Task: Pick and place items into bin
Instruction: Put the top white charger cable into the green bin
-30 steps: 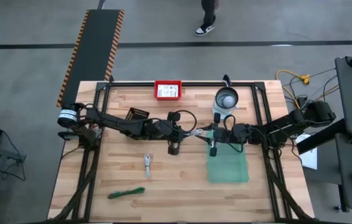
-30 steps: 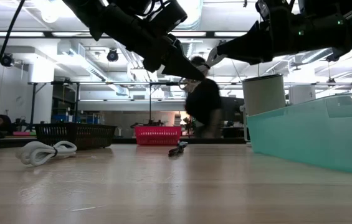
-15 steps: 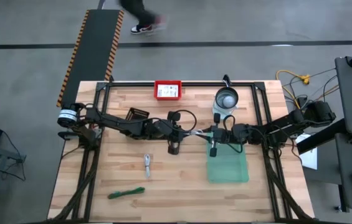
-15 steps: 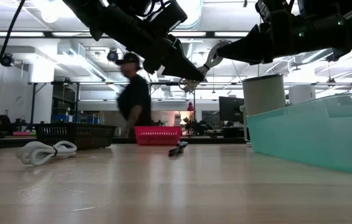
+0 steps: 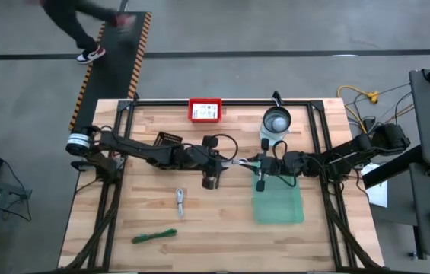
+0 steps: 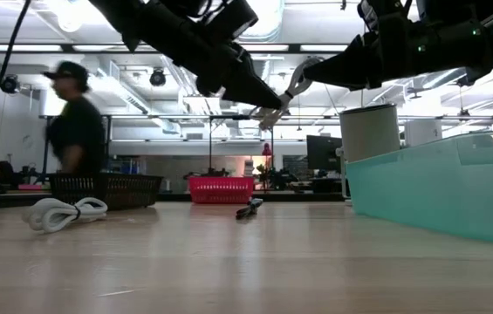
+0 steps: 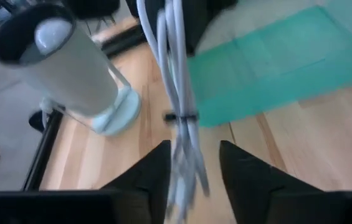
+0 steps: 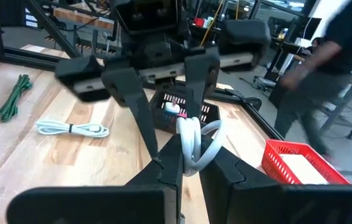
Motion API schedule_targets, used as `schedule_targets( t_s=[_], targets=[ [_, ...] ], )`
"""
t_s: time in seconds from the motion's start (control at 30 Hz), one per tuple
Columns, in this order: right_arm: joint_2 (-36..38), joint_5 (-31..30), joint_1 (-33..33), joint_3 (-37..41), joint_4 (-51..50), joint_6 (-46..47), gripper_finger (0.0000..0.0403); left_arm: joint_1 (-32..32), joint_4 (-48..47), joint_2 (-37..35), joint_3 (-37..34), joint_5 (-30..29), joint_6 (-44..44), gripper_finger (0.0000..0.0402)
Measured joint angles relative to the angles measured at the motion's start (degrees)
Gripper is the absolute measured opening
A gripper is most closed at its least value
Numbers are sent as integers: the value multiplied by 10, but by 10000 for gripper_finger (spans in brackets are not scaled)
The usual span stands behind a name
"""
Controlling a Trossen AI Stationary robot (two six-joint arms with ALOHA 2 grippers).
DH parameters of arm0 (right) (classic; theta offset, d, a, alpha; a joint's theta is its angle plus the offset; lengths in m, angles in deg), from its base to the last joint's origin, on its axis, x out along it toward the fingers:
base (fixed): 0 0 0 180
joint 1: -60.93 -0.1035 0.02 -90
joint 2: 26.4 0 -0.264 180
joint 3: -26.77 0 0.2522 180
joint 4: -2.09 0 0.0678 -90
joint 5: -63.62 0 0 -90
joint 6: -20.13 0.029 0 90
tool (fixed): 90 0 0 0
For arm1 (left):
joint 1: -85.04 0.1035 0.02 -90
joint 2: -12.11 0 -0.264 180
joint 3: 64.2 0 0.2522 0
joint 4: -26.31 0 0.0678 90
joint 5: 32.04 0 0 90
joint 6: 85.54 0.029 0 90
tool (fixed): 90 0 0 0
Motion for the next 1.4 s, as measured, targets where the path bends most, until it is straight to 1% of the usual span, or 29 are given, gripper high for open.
schedule_targets(
  t_s=[0.07,0.17,0.33,0.6,0.73,0.9,1.03,1.23,1.4],
  targets=[
    [0,0,0,0,-2,0,25,0,-49,-21,-2,0,-9,135],
    [0,0,0,0,-5,-2,25,0,-95,-57,-8,0,-36,142],
    [0,-9,0,0,-5,-2,25,0,-103,-140,-63,-1,-69,143],
    [0,-9,0,0,-6,-2,25,-1,-85,-311,-201,-1,-135,144],
    [0,-9,0,0,-7,0,25,-1,-49,-387,-276,6,-147,144],
    [0,-9,0,0,-9,3,25,-1,-39,-483,-362,7,-151,144],
    [0,-9,0,0,-9,5,25,-1,-9,-555,-424,7,-153,144],
    [0,-9,0,0,-11,5,25,-1,3,-644,-484,8,-152,144],
    [0,-9,0,0,-11,5,24,-1,0,-689,-522,8,-151,144]
  ],
)
